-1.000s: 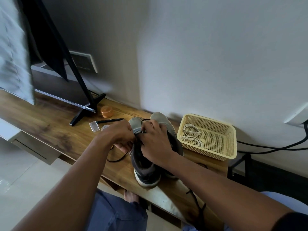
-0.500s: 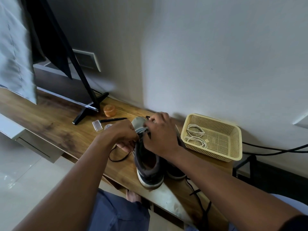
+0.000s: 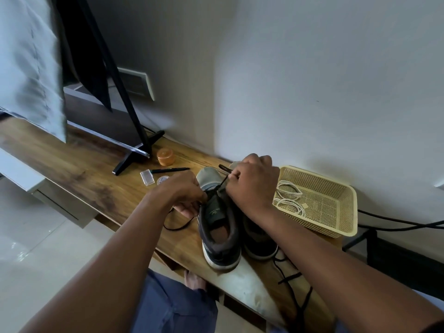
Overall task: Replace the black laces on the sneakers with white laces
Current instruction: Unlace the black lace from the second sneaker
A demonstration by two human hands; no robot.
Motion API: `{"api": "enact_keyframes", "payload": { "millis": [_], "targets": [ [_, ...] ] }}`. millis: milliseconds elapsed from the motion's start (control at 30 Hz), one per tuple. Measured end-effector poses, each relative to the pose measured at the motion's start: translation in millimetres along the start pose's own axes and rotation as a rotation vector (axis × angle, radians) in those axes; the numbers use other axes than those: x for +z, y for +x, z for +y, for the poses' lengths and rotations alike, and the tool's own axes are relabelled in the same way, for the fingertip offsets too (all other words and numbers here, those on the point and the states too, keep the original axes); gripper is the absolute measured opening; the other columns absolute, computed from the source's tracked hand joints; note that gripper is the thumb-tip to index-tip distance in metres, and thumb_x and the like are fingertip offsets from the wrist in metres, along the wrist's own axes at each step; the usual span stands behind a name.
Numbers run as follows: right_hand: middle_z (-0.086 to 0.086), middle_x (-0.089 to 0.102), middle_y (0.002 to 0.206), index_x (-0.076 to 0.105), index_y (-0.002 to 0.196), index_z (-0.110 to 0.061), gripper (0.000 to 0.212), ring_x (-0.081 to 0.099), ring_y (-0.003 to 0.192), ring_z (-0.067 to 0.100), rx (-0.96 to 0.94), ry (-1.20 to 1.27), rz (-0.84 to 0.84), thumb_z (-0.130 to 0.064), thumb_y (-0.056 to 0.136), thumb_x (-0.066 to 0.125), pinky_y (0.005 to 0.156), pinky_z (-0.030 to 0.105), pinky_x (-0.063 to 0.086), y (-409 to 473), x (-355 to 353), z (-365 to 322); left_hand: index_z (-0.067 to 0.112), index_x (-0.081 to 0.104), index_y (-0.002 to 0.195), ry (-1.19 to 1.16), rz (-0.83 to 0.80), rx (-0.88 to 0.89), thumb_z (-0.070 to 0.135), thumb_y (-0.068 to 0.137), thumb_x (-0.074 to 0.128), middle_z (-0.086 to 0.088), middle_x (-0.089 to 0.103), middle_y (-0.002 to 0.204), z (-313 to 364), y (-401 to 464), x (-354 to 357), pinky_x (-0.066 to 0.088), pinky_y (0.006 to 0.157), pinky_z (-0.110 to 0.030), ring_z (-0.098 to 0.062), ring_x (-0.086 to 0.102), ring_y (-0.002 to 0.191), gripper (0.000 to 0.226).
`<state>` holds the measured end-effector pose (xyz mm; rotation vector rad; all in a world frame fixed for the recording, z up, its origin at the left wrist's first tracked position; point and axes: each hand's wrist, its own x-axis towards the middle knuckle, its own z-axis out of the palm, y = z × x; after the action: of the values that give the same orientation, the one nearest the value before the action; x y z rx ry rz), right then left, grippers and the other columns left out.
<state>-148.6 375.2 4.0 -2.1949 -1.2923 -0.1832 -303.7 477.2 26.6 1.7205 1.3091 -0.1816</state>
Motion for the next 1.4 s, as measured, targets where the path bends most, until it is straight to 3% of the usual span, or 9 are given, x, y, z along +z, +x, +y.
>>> {"api": "enact_keyframes", "payload": {
  "millis": [133, 333, 600, 867, 967, 1100, 1167, 1267, 1400],
  "targets": [
    [-0.003, 0.059, 0.114, 0.071, 0.108, -0.03, 0.031, 0.047, 0.113, 0.026, -0.125, 0.039, -0.184, -0.035, 0.079, 0.061, 0.092, 0.042, 0.041, -2, 5, -4, -0.003, 0.074, 0.097, 0.001, -0.004, 0.003, 0.005, 0.095, 0.07, -0.018, 0.078, 0.076, -3, -1, -3, 0.061, 0.054, -0.031, -0.028, 0.079, 0.068, 0.009],
    [-0.002, 0.058, 0.117, 0.074, 0.087, -0.026, 0.021, 0.045, 0.122, 0.032, -0.496, -0.176, -0.314, -0.033, 0.074, 0.059, 0.095, 0.047, 0.034, -28, 19, -15, -0.004, 0.074, 0.097, 0.028, -0.003, 0.002, 0.003, 0.094, 0.069, -0.019, 0.078, 0.076, -1, -1, -3, 0.062, 0.057, -0.033, -0.029, 0.079, 0.07, 0.01],
    [-0.009, 0.064, 0.086, 0.072, 0.076, -0.024, 0.009, 0.051, 0.091, 0.023, -0.13, 0.012, 0.01, -0.028, 0.076, 0.064, 0.074, 0.036, 0.035, -2, 1, -4, -0.003, 0.073, 0.097, 0.042, 0.018, -0.016, 0.007, 0.095, 0.072, -0.017, 0.077, 0.074, 0, -1, -3, 0.061, 0.052, -0.031, -0.028, 0.079, 0.068, 0.01],
    [0.004, 0.057, 0.11, 0.064, 0.116, -0.024, 0.041, 0.051, 0.105, 0.032, -0.074, -0.131, -0.181, -0.027, 0.077, 0.054, 0.081, 0.041, 0.044, 5, -6, 5, 0.021, 0.073, 0.082, 0.193, 0.318, 0.186, 0.025, 0.082, 0.086, 0.001, 0.077, 0.076, 0, -3, -1, 0.063, 0.059, -0.032, -0.015, 0.075, 0.061, 0.014],
    [0.0, 0.061, 0.094, 0.065, 0.091, -0.022, 0.037, 0.06, 0.088, 0.028, -0.228, -0.139, -0.205, -0.045, 0.083, 0.038, 0.069, 0.038, 0.045, -2, -12, -2, 0.034, 0.074, 0.09, 0.355, 0.367, 0.266, 0.032, 0.08, 0.086, 0.012, 0.073, 0.094, 6, -3, 7, 0.051, 0.06, -0.025, -0.007, 0.069, 0.081, 0.015],
    [0.0, 0.053, 0.066, 0.037, 0.062, -0.021, 0.045, 0.066, 0.072, 0.028, -0.296, -0.241, -0.348, -0.057, 0.076, 0.061, 0.055, 0.03, 0.033, -16, -14, -14, 0.034, 0.076, 0.095, 0.405, 0.37, 0.275, 0.032, 0.081, 0.087, 0.01, 0.073, 0.1, 9, 3, 18, 0.061, 0.082, -0.036, -0.013, 0.069, 0.095, 0.019],
    [-0.002, 0.041, 0.06, 0.036, 0.062, -0.02, 0.045, 0.067, 0.073, 0.029, -0.345, -0.297, -0.344, -0.048, 0.078, 0.068, 0.055, 0.03, 0.033, -21, -14, -14, 0.033, 0.074, 0.086, 0.404, 0.425, 0.28, 0.028, 0.08, 0.087, 0.009, 0.073, 0.096, 10, 6, 19, 0.061, 0.083, -0.038, -0.016, 0.07, 0.094, 0.015],
    [0.003, 0.058, 0.069, 0.052, 0.07, -0.023, 0.023, 0.068, 0.078, 0.03, -0.354, -0.303, -0.345, -0.037, 0.082, 0.067, 0.057, 0.031, 0.035, -21, -12, -15, 0.031, 0.068, 0.074, 0.41, 0.455, 0.299, 0.023, 0.081, 0.085, 0.01, 0.071, 0.087, 9, 11, 23, 0.055, 0.071, -0.031, -0.014, 0.069, 0.087, 0.02],
    [-0.006, 0.032, 0.059, 0.041, 0.066, -0.022, 0.032, 0.055, 0.064, 0.026, -0.325, -0.288, -0.333, -0.036, 0.079, 0.067, 0.049, 0.027, 0.021, -18, -7, -15, 0.026, 0.07, 0.079, 0.354, 0.477, 0.296, 0.023, 0.083, 0.083, 0.008, 0.069, 0.087, 5, 15, 19, 0.046, 0.064, -0.026, -0.012, 0.066, 0.083, 0.014]
  ]
}}
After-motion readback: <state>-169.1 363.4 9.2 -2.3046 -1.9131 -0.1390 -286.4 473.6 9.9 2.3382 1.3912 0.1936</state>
